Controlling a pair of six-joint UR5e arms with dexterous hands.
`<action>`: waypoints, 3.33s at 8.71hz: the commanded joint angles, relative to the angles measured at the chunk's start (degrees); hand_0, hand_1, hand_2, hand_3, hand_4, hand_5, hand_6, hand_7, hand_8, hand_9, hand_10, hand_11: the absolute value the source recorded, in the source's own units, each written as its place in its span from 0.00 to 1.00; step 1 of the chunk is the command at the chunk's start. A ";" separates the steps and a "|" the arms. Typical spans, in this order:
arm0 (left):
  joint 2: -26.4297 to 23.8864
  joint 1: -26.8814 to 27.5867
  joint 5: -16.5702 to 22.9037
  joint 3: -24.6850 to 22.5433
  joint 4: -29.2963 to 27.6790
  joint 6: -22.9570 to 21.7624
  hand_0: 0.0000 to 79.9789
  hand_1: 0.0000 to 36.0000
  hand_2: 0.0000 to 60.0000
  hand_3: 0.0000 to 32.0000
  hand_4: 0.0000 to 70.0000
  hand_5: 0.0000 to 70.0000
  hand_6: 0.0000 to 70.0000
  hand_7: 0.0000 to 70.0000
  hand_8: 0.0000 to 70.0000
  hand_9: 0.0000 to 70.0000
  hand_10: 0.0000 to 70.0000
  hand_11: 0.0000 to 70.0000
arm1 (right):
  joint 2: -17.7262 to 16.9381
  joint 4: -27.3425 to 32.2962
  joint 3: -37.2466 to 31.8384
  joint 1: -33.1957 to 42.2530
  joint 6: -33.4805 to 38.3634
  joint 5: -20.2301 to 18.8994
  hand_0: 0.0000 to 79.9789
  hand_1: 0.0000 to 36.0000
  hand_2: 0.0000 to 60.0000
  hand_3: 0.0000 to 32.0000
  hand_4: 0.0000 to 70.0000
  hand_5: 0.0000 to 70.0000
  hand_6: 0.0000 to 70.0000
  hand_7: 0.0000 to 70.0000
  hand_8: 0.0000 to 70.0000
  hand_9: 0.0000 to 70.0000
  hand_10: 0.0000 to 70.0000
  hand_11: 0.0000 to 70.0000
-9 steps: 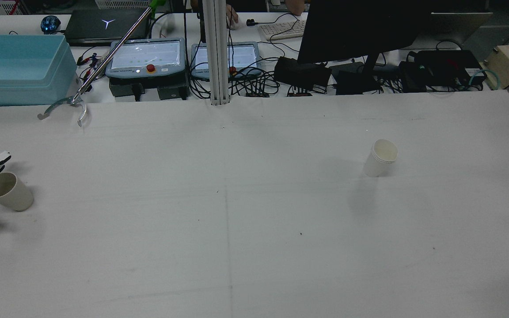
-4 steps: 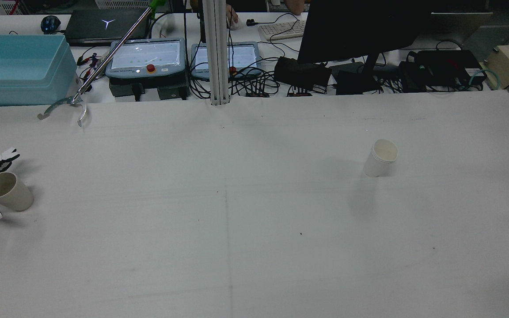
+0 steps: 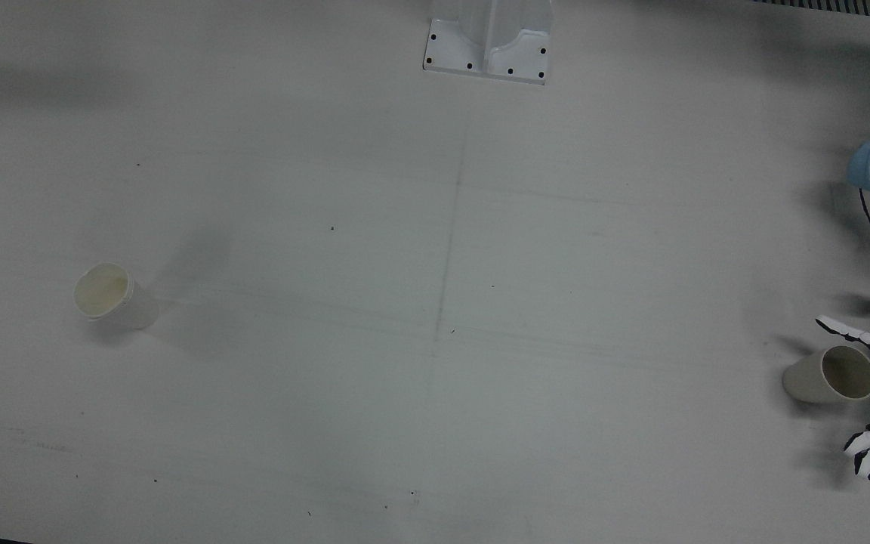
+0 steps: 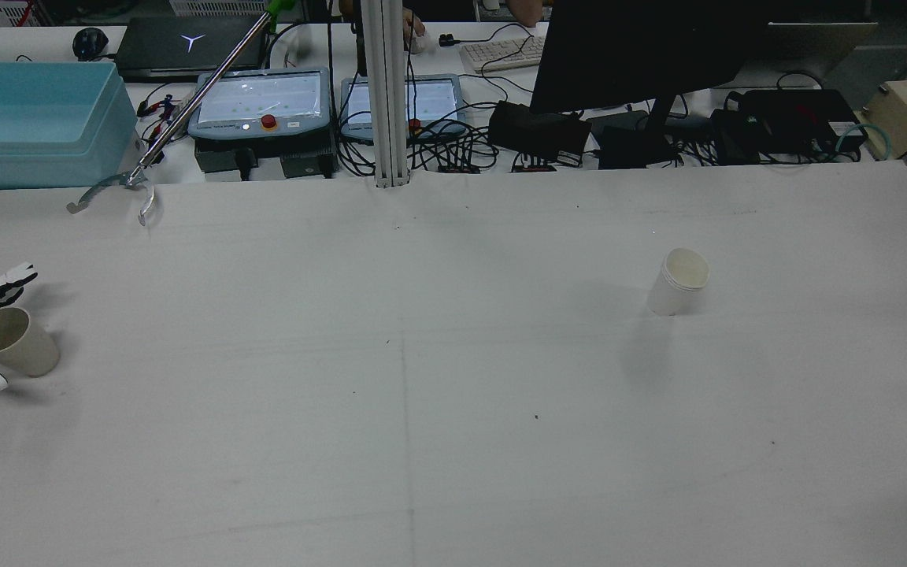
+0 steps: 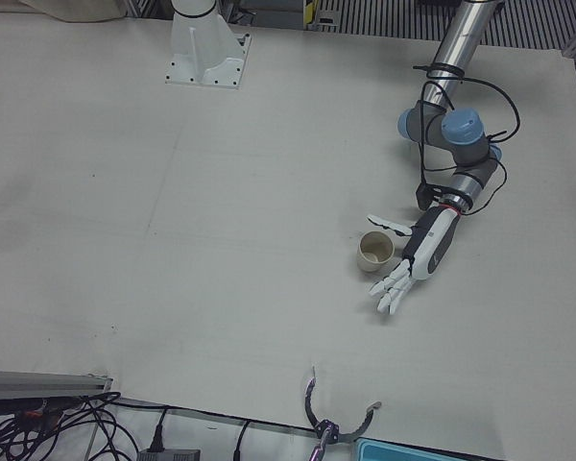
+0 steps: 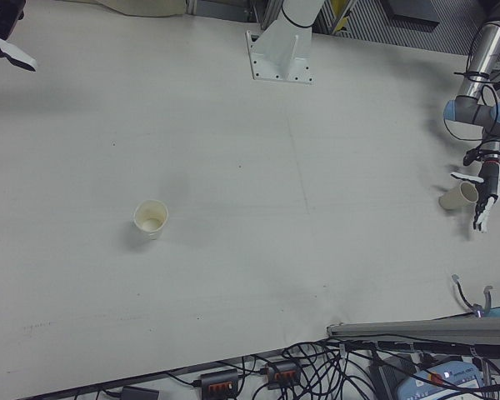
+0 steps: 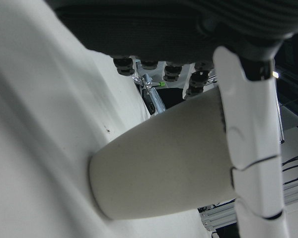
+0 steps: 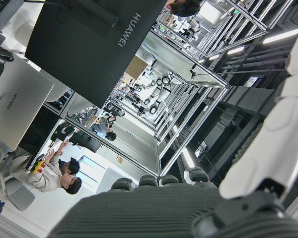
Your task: Pour water
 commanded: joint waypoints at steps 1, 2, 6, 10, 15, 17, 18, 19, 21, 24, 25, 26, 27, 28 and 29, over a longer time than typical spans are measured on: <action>-0.48 0.02 0.00 0.12 0.56 0.20 0.72 0.46 0.00 0.00 0.27 0.12 0.05 0.09 0.00 0.00 0.04 0.09 | 0.00 0.06 -0.01 -0.01 0.00 0.00 0.51 0.28 0.22 0.00 0.05 0.00 0.00 0.00 0.00 0.02 0.00 0.00; -0.48 0.02 0.00 -0.05 0.56 0.20 0.72 0.46 0.00 0.00 0.27 0.12 0.05 0.08 0.00 0.00 0.04 0.09 | 0.00 0.06 -0.01 -0.01 0.00 0.00 0.51 0.28 0.22 0.00 0.05 0.00 0.00 0.00 0.00 0.02 0.00 0.00; -0.48 1.07 0.00 0.04 0.39 0.20 0.71 0.45 0.00 0.00 0.29 0.18 0.06 0.09 0.00 0.00 0.04 0.10 | 0.87 -0.03 -0.01 0.08 -0.09 0.00 0.51 0.28 0.23 0.00 0.05 0.00 0.00 0.00 0.00 0.02 0.00 0.00; -0.21 1.69 0.00 -0.23 0.56 -0.51 0.73 0.54 0.05 0.00 0.40 0.32 0.06 0.09 0.01 0.00 0.06 0.11 | 0.97 -0.03 -0.09 -0.01 -0.17 0.00 0.51 0.28 0.23 0.00 0.05 0.00 0.00 0.00 0.00 0.02 0.00 0.00; -0.13 1.60 -0.53 -0.31 1.27 -0.86 0.67 0.99 1.00 0.00 0.71 0.85 0.14 0.27 0.06 0.11 0.13 0.23 | 0.97 0.06 -0.09 -0.01 -0.17 0.00 0.50 0.27 0.23 0.00 0.05 0.01 0.00 0.00 0.00 0.02 0.00 0.00; 0.14 1.51 -0.35 -2.67 3.62 -3.13 0.66 1.00 1.00 0.00 0.68 0.96 0.18 0.31 0.10 0.16 0.15 0.25 | 1.05 -0.03 -0.27 -0.18 -0.26 0.00 0.50 0.27 0.23 0.00 0.05 0.01 0.00 0.00 0.00 0.02 0.00 0.00; 0.31 1.34 -0.35 -5.12 5.38 -3.75 0.65 1.00 1.00 0.00 0.68 0.96 0.18 0.31 0.10 0.16 0.15 0.25 | 2.62 0.06 -2.88 -0.18 -0.18 0.09 0.50 0.28 0.23 0.00 0.06 0.01 0.00 0.00 0.00 0.02 0.00 0.00; 0.40 1.25 -0.35 -7.15 7.57 -4.89 0.66 1.00 1.00 0.00 0.68 0.96 0.17 0.29 0.09 0.15 0.15 0.25 | 4.99 0.06 -5.52 -1.23 -0.17 0.18 0.51 0.28 0.23 0.00 0.06 0.01 0.00 0.00 0.00 0.02 0.00 0.00; 1.80 1.07 -0.27 -11.63 10.31 -5.52 0.67 1.00 1.00 0.00 0.67 0.95 0.17 0.27 0.08 0.14 0.14 0.24 | 7.54 3.98 -10.52 -4.39 -0.09 0.79 0.50 0.28 0.24 0.00 0.04 0.00 0.00 0.00 0.00 0.01 0.00 0.01; 2.25 1.07 -0.18 -15.77 13.91 -5.52 0.67 1.00 1.00 0.00 0.65 0.94 0.17 0.26 0.08 0.14 0.14 0.24 | 9.93 22.95 -29.06 -12.36 3.40 1.32 0.53 0.30 0.26 0.00 0.07 0.06 0.02 0.05 0.01 0.05 0.04 0.07; 2.77 0.99 -0.18 -17.09 14.62 -5.52 0.67 1.00 1.00 0.00 0.64 0.94 0.16 0.26 0.08 0.13 0.14 0.24 | 9.84 23.61 -30.14 -14.23 6.65 3.84 0.56 0.33 0.24 0.00 0.09 0.08 0.03 0.06 0.01 0.05 0.04 0.08; 3.82 1.07 -0.18 -18.67 15.24 -5.52 0.67 1.00 1.00 0.00 0.64 0.93 0.16 0.26 0.08 0.13 0.14 0.24 | 9.76 23.27 -29.46 -15.11 6.77 3.87 0.57 0.34 0.22 0.00 0.09 0.07 0.03 0.07 0.01 0.05 0.07 0.12; 3.83 0.99 -0.18 -18.94 15.42 -5.52 0.67 1.00 1.00 0.00 0.64 0.93 0.17 0.26 0.08 0.13 0.14 0.24 | 9.49 23.09 -28.58 -17.12 6.07 4.13 0.57 0.33 0.21 0.00 0.07 0.04 0.02 0.04 0.01 0.05 0.09 0.15; 4.44 1.07 -0.18 -19.03 15.42 -5.52 0.67 1.00 1.00 0.00 0.63 0.93 0.17 0.26 0.08 0.13 0.14 0.24 | 9.06 23.17 -27.44 -19.67 2.32 7.61 0.58 0.42 0.24 0.00 0.01 0.00 0.00 0.00 0.00 0.01 0.05 0.10; 5.23 1.07 -0.26 -19.04 15.33 -5.52 0.66 1.00 1.00 0.00 0.64 0.93 0.17 0.26 0.08 0.13 0.14 0.24 | 7.23 23.44 -25.86 -22.91 -1.98 13.13 0.57 0.40 0.25 0.00 0.00 0.00 0.00 0.00 0.00 0.00 0.02 0.05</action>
